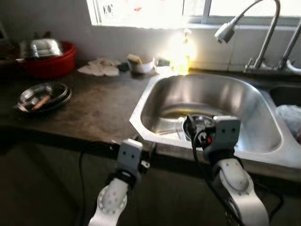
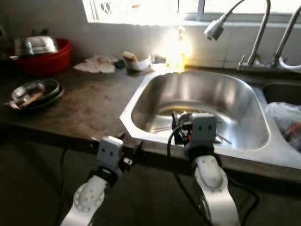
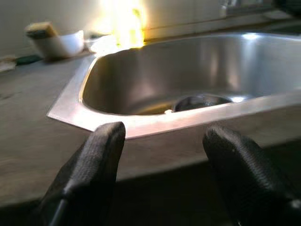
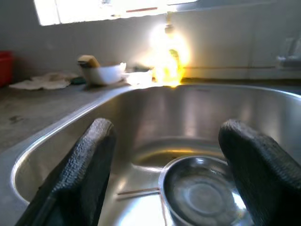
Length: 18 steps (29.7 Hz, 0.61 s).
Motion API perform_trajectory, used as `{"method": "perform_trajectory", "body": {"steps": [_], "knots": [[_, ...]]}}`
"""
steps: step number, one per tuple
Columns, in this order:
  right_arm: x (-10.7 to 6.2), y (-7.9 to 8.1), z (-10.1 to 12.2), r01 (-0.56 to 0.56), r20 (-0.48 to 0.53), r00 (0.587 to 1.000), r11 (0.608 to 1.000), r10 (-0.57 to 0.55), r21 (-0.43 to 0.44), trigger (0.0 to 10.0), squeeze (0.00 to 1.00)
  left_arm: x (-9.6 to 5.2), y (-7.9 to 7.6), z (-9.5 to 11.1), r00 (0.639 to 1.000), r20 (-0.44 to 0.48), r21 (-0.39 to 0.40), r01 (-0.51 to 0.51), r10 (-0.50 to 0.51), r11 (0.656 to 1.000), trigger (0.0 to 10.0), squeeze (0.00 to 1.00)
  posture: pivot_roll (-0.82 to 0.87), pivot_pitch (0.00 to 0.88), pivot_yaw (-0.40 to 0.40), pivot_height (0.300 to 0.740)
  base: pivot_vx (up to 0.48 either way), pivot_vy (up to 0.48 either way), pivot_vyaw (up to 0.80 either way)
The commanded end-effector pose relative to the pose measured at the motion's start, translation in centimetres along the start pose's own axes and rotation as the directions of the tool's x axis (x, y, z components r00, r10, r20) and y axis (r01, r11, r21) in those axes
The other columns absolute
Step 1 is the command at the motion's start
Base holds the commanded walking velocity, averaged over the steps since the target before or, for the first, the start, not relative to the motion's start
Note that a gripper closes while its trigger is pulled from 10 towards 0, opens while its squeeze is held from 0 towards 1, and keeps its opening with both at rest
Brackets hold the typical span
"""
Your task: Kitchen organization
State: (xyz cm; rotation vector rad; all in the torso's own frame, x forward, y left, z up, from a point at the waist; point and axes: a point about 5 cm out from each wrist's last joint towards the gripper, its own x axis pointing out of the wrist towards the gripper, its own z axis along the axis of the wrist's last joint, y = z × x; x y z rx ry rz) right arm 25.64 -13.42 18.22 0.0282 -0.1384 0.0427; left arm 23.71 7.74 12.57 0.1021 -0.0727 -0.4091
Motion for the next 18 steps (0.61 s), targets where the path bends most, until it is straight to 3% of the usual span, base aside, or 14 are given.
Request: {"method": "perform_trajectory", "body": {"steps": [1,13,18], "knots": [[0.03,0.37,0.24,-0.007,0.012,1.000,1.000,0.007,0.003,10.0,0.00,0.04,0.30,-0.17,1.000,-0.015,0.016,-0.004,0.004,1.000,10.0,0.00,0.10,0.000,-0.019,0.740,-0.326,0.000,0.00],[-0.03,0.30,-0.03,0.001,-0.001,1.000,1.000,-0.001,-0.006,10.0,0.00,0.12,0.19,-0.14,1.000,-0.014,0.016,0.001,-0.001,1.000,10.0,0.00,0.10,0.000,-0.018,0.740,-0.329,0.000,0.00],[-0.02,0.27,-0.07,-0.005,0.002,1.000,1.000,0.005,-0.022,10.0,0.00,0.12,0.19,-0.15,1.000,-0.013,0.016,0.002,-0.002,1.000,10.0,0.00,0.10,0.000,-0.017,0.740,-0.335,0.000,0.74]]}}
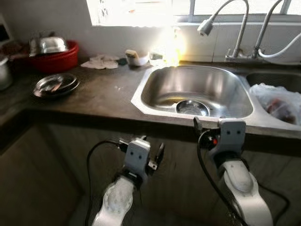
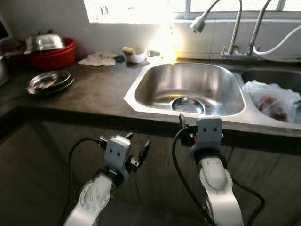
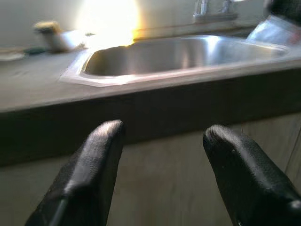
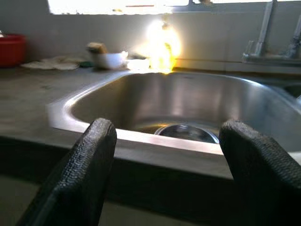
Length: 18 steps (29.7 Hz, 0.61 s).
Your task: Kitchen organization
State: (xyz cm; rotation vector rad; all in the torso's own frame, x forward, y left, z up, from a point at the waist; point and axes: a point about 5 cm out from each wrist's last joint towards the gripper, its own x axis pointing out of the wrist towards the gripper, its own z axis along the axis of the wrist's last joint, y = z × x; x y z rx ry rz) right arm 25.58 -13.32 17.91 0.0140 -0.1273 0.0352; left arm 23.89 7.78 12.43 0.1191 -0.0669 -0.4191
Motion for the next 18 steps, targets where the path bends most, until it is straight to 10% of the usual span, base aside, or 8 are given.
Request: {"method": "perform_trajectory", "body": {"steps": [1,18], "knots": [[0.07,0.16,0.20,-0.010,0.012,1.000,1.000,0.010,-0.008,10.0,0.00,-0.03,0.11,0.02,1.000,-0.004,0.000,-0.010,0.010,1.000,10.0,0.00,0.10,0.000,-0.018,0.740,-0.337,0.000,0.80],[0.09,0.33,-0.11,-0.029,-0.002,1.000,0.999,0.029,-0.024,10.0,0.00,0.13,0.20,-0.01,0.999,-0.008,0.006,-0.031,0.031,0.999,10.0,0.00,0.10,0.000,-0.020,0.740,-0.187,0.000,0.80]]}}
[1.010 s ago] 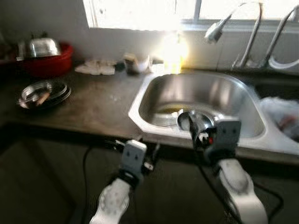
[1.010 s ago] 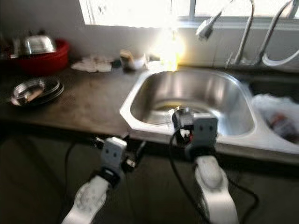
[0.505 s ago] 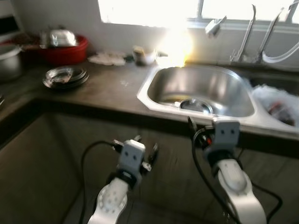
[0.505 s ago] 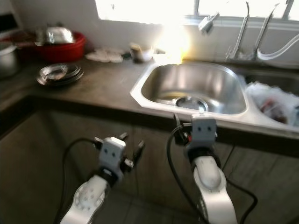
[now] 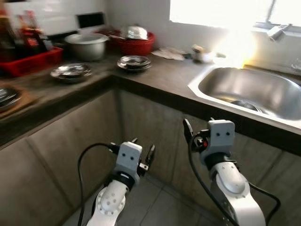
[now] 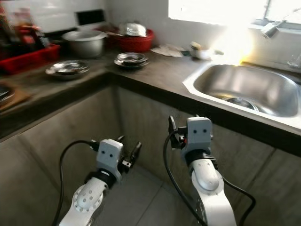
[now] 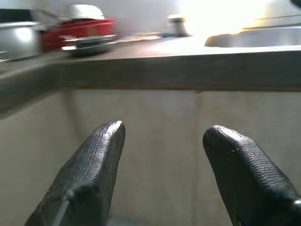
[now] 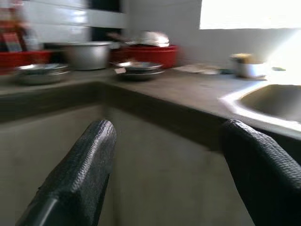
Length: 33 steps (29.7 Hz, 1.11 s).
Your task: Kitchen organization
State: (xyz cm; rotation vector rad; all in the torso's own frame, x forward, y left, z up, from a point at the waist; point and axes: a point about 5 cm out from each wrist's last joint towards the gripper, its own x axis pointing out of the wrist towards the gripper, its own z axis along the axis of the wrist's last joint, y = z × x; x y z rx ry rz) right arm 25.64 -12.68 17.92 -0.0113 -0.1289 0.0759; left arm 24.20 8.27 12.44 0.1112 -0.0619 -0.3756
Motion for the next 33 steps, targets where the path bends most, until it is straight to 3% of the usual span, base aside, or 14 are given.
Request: {"method": "perform_trajectory", "body": {"steps": [1,7,33], "knots": [[-0.01,-0.29,-0.11,0.012,-0.003,1.000,1.000,-0.012,-0.002,10.0,0.00,0.03,-0.34,0.05,1.000,-0.002,0.018,0.010,-0.010,1.000,10.0,0.00,0.10,0.000,-0.021,0.740,0.000,0.000,0.80],[0.07,-0.16,-0.09,0.004,-0.001,1.000,1.000,-0.004,-0.002,10.0,0.00,0.10,0.18,0.17,1.000,0.009,0.041,-0.023,0.023,0.999,10.0,0.00,0.10,0.000,-0.022,0.740,0.000,0.000,0.80],[0.59,-0.05,0.15,-0.017,0.012,1.000,1.000,0.018,-0.015,10.0,0.00,0.17,-0.07,0.26,1.000,0.015,0.013,-0.014,0.014,1.000,10.0,0.00,0.10,0.000,-0.027,0.740,0.265,0.000,0.80]]}}
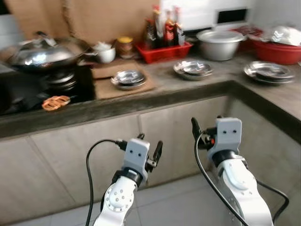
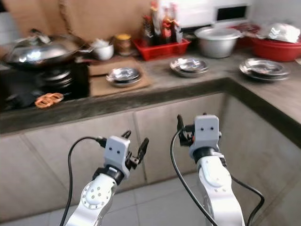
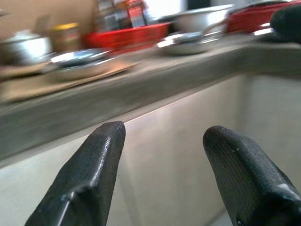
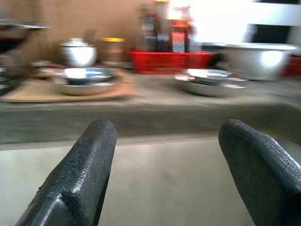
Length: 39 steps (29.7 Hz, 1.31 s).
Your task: Kitchen organization
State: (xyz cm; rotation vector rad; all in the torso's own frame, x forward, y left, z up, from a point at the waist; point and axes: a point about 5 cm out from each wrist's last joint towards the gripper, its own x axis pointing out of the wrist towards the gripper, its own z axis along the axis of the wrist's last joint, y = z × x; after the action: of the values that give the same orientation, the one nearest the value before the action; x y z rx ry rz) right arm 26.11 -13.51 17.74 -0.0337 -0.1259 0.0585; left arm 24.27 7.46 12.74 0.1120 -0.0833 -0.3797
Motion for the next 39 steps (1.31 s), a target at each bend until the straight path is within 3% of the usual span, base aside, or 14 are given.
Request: {"method": "perform_trajectory", "body": {"steps": [1,12,39], "knots": [[0.2,0.8,0.4,-0.033,0.018,0.999,0.999,0.033,0.008,10.0,0.00,-0.2,0.6,-0.1,1.000,-0.006,0.008,-0.016,0.016,1.000,10.0,0.00,0.10,0.000,-0.028,0.740,0.240,0.000,0.80],[0.7,1.2,0.9,-0.052,0.041,0.998,0.998,0.051,0.037,10.0,0.00,-0.2,0.8,-0.1,1.000,-0.010,0.013,-0.023,0.023,1.000,10.0,0.00,0.11,0.000,-0.030,0.740,0.242,0.000,0.80],[1.6,1.2,1.6,-0.074,0.090,0.993,0.997,0.072,0.022,10.0,0.00,-0.2,0.8,-0.1,1.000,-0.008,0.011,-0.027,0.027,1.000,10.0,0.00,0.11,0.000,-0.033,0.740,0.262,0.000,0.00]]}}
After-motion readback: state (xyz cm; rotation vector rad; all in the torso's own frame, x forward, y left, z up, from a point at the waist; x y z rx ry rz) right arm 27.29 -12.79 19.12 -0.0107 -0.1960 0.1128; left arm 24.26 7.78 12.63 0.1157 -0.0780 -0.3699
